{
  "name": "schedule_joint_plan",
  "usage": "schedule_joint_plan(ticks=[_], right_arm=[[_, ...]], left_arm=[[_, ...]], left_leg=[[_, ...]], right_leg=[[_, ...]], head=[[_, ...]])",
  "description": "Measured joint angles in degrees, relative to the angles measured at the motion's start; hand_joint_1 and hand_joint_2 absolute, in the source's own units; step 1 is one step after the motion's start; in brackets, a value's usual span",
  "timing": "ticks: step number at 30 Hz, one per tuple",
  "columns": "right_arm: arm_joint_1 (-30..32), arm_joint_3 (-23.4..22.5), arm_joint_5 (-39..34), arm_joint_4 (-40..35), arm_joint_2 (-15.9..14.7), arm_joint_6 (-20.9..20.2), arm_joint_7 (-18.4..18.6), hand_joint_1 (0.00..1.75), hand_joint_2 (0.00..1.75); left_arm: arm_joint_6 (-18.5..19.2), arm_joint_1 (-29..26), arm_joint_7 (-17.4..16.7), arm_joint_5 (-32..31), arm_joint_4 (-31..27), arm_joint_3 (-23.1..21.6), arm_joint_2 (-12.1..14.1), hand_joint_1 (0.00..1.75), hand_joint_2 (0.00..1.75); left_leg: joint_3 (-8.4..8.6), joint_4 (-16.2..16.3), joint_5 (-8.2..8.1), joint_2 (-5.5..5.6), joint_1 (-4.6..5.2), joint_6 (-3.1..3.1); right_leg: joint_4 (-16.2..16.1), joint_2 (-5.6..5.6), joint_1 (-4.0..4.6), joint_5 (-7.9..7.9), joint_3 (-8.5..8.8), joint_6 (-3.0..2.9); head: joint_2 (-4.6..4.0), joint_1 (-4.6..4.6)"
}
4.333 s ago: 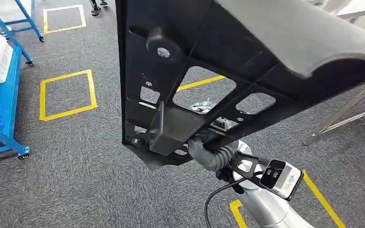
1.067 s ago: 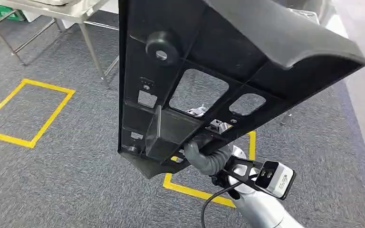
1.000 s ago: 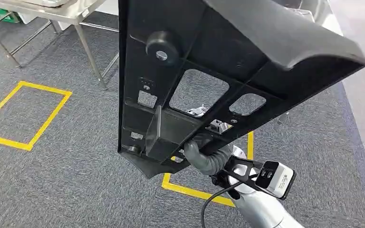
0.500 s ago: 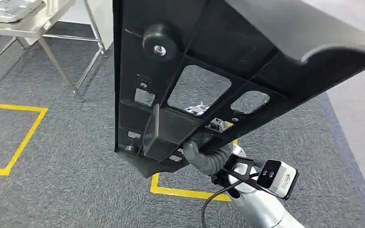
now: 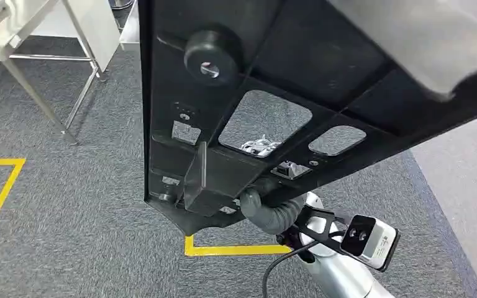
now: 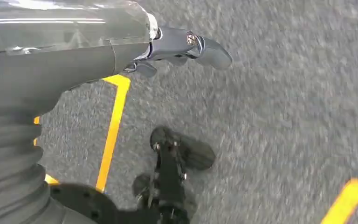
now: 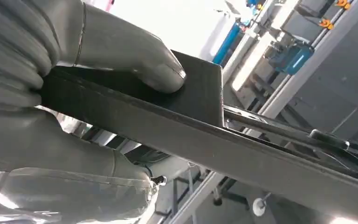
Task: Take the parts from the cabinet and place them on the table.
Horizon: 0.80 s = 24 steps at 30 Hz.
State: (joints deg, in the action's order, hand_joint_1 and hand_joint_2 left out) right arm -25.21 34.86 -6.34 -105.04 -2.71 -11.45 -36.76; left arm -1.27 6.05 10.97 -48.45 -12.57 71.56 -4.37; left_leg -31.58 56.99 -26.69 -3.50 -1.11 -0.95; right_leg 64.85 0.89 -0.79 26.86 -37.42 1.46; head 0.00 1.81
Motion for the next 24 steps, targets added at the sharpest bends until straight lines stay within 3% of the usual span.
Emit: schedule_joint_plan(ticks=[1,2,3,6,7,8,9,11,12,13,14,16,17,18,21,22,23,24], right_arm=[[-0.08,-0.02,0.0,-0.22,0.0,-0.15,0.13,1.75,1.75],[-0.28,-0.02,0.0,-0.29,0.02,-0.31,0.24,1.75,1.75],[-0.32,-0.04,0.07,-0.33,0.2,-0.41,0.42,1.75,1.75],[-0.3,-0.2,0.09,-0.35,0.2,-0.83,0.66,1.75,1.75],[-0.27,-0.22,0.09,-0.42,0.26,-0.83,0.66,1.75,1.75],[-0.44,-0.31,0.04,-0.44,0.28,-0.81,0.61,1.75,1.75],[-0.51,-0.31,-0.04,-0.44,0.44,-0.81,0.55,1.75,1.75],[-0.48,-0.31,-0.07,-0.33,0.46,-0.85,0.55,1.75,1.75],[-0.46,-0.31,-0.19,-0.16,0.46,-0.83,0.55,1.75,1.75],[-0.46,-0.33,-0.24,-0.07,0.46,-0.83,0.52,1.75,1.75],[-0.46,-0.37,-0.28,-0.02,0.46,-0.83,0.5,1.75,1.75],[-0.48,-0.44,-0.44,-0.02,0.46,-0.85,0.37,1.75,1.75],[-0.48,-0.52,-0.66,0.02,0.46,-0.87,0.24,1.75,1.75],[-0.51,-0.63,-0.83,0.06,0.44,-0.92,0.0,1.75,1.75],[-0.34,-0.72,-0.92,0.13,0.37,-0.98,-0.83,1.75,1.75],[-0.24,-0.85,-0.92,0.08,0.37,-0.98,-1.11,1.75,1.75],[-0.2,-0.96,-0.9,0.06,0.35,-0.98,-1.29,1.75,1.75],[-0.15,-1.07,-0.87,0.02,0.35,-1.01,-1.44,1.75,1.75]], left_arm=[[0.11,0.03,0.0,-0.13,0.0,0.0,0.0,0.0,1.75],[0.18,0.01,0.07,-0.18,0.0,-0.02,0.0,0.0,1.75],[0.24,0.04,0.11,-0.2,0.0,-0.02,0.02,0.0,1.75],[0.44,0.25,0.22,-0.37,-0.02,-0.02,0.04,0.0,1.75],[0.5,0.3,0.26,-0.42,-0.02,-0.02,0.11,0.0,1.75],[0.61,0.29,0.33,-0.51,-0.02,-0.02,0.24,0.0,1.75],[0.85,0.2,0.29,-0.55,0.0,-0.04,0.24,0.0,1.75],[1.22,-0.12,0.11,-0.31,0.0,-0.04,0.31,0.0,1.75],[1.35,-0.27,0.02,-0.18,0.0,-0.04,0.35,0.0,1.75],[1.46,-0.34,-0.02,-0.15,0.0,-0.02,0.37,0.0,1.75],[1.57,-0.33,-0.02,-0.11,0.0,-0.04,0.39,0.0,1.75],[1.73,-0.29,-0.02,-0.09,0.0,-0.04,0.5,0.0,1.75],[1.79,-0.23,-0.04,-0.07,0.0,-0.04,0.5,0.0,1.75],[1.92,-0.07,-0.04,-0.02,0.0,-0.04,0.5,0.0,1.75],[2.38,-0.2,-0.06,0.04,0.0,-0.04,0.52,0.0,1.75],[2.6,-0.19,-0.02,0.02,0.0,-0.02,0.5,0.0,1.75],[2.78,-0.14,0.09,0.02,0.0,-0.04,0.5,0.0,1.75],[2.91,-0.14,0.18,0.02,-0.02,-0.04,0.55,0.0,1.75]], left_leg=[[0.26,0.0,-0.17,-0.32,0.08,0.25],[0.19,0.15,-0.42,-0.64,0.49,0.67],[0.27,0.14,-0.46,-0.82,0.49,1.0],[0.73,-0.18,-0.58,-2.28,0.53,1.95],[0.55,0.46,-1.25,-1.07,0.15,2.35],[-0.24,2.49,-2.78,0.97,0.16,2.47],[-2.02,6.43,-5.03,2.21,0.12,2.59],[-7.0,16.6,-9.18,3.04,0.06,2.89],[-8.4,18.96,-9.26,3.03,0.07,2.92],[-8.33,18.19,-8.0,3.03,0.07,2.89],[-7.06,14.97,-5.63,3.03,0.05,2.79],[-2.28,4.28,0.16,3.05,-0.03,2.5],[-0.87,1.37,0.12,3.23,0.0,2.08],[-0.84,0.6,0.14,3.29,0.28,1.65],[-1.21,0.7,-0.08,3.31,0.41,0.73],[-0.66,0.18,0.01,3.29,-0.05,0.1],[-0.24,0.02,-0.16,3.3,0.0,-0.19],[-0.06,0.02,-0.34,3.27,0.0,-0.46]], right_leg=[[-5.27,2.02,0.23,-1.94,2.92,-0.47],[-7.35,4.33,0.96,-1.2,3.9,-0.87],[-7.34,3.3,0.99,-1.46,3.6,-1.09],[-7.51,2.06,1.05,-1.53,3.38,-1.82],[-8.04,1.84,0.51,-1.8,3.76,-2.22],[-8.12,1.51,0.45,-1.8,3.81,-2.57],[-8.11,1.27,0.46,-1.79,3.79,-2.8],[-8.04,0.44,0.61,-1.71,3.75,-3.01],[-7.96,0.01,0.65,-1.69,3.77,-3.03],[-7.88,-0.32,0.65,-1.65,3.84,-3.02],[-7.81,-0.64,0.63,-1.54,3.97,-2.91],[-7.62,-1.05,0.59,-1.16,4.44,-2.59],[-7.51,-1.17,0.71,-0.99,4.39,-2.28],[-7.13,-1.37,0.98,-0.97,4.02,-1.98],[-7.49,-1.36,0.96,-0.88,3.87,-1.06],[-7.28,-1.33,0.87,-0.25,4.11,-0.55],[-5.61,-1.27,0.71,0.36,3.69,-0.32],[-1.76,-1.23,0.6,2.15,1.71,-0.05]], head=[[0.0,0.0],[0.0,0.0],[0.0,0.02],[0.0,0.0],[0.0,0.02],[0.0,0.0],[0.0,0.02],[0.0,0.02],[0.0,0.02],[0.0,0.02],[0.0,0.02],[0.0,0.02],[0.0,0.02],[0.0,0.02],[0.0,0.02],[0.0,0.02],[0.0,0.0],[0.0,0.0]])
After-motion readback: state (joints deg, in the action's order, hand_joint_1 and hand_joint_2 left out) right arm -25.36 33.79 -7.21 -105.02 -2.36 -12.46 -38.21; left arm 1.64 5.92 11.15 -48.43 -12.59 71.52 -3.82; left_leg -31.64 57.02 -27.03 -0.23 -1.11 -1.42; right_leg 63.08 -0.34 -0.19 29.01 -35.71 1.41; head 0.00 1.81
